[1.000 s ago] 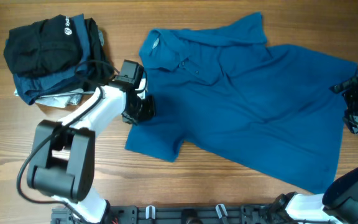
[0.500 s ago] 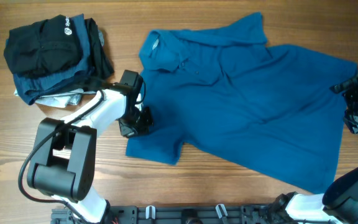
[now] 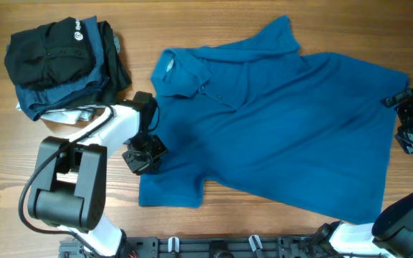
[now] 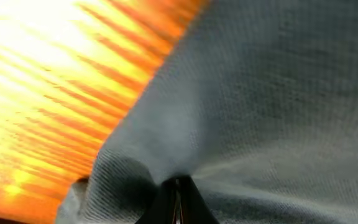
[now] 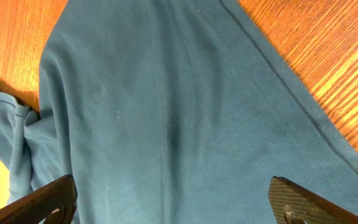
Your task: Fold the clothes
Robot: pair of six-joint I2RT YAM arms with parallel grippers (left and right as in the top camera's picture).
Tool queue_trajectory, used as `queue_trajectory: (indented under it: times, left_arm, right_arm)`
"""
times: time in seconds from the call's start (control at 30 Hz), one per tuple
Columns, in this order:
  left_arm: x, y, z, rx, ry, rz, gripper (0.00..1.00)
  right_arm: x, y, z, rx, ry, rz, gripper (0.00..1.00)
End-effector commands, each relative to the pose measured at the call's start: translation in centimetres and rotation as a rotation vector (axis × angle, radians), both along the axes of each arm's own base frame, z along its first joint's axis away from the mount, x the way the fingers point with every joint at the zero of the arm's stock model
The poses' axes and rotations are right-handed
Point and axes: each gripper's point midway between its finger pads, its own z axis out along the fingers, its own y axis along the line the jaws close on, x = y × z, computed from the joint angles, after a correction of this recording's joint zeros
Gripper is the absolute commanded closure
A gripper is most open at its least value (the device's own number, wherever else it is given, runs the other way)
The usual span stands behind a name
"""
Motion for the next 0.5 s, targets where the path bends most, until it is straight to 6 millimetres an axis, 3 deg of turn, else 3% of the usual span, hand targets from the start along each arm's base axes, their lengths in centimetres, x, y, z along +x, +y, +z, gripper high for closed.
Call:
queue_trajectory:
  times: [0.0, 0.13, 0.27, 0.33, 0.47]
  left_arm:
    - [-2.8, 4.4, -2.4, 0.202, 0.087, 0.004, 0.96]
    - [0.6, 3.2, 0.7, 0.136, -0.042, -0.035, 0.96]
    - [9.1, 0.6, 9.5, 0.043, -0.412, -0.183, 0.96]
    - [13.1, -2.0, 15.0, -0.008, -0.616, -0.319, 0.94]
    - [18.1, -7.1, 23.3, -0.054, -0.933, -0.552, 0.77]
  right_arm:
    - [0.5, 0.0, 1.2, -0.016, -0.039, 0.013, 0.01]
    - [0.5, 0.0, 1.2, -0.015, -0.039, 0.013, 0.0]
    - [0.5, 0.0, 1.2, -0.015, -0.039, 0.013, 0.0]
    - [0.5, 0.0, 1.2, -0.015, -0.039, 0.013, 0.01]
    - [0.5, 0.0, 1.2, -0.016, -0.039, 0.013, 0.0]
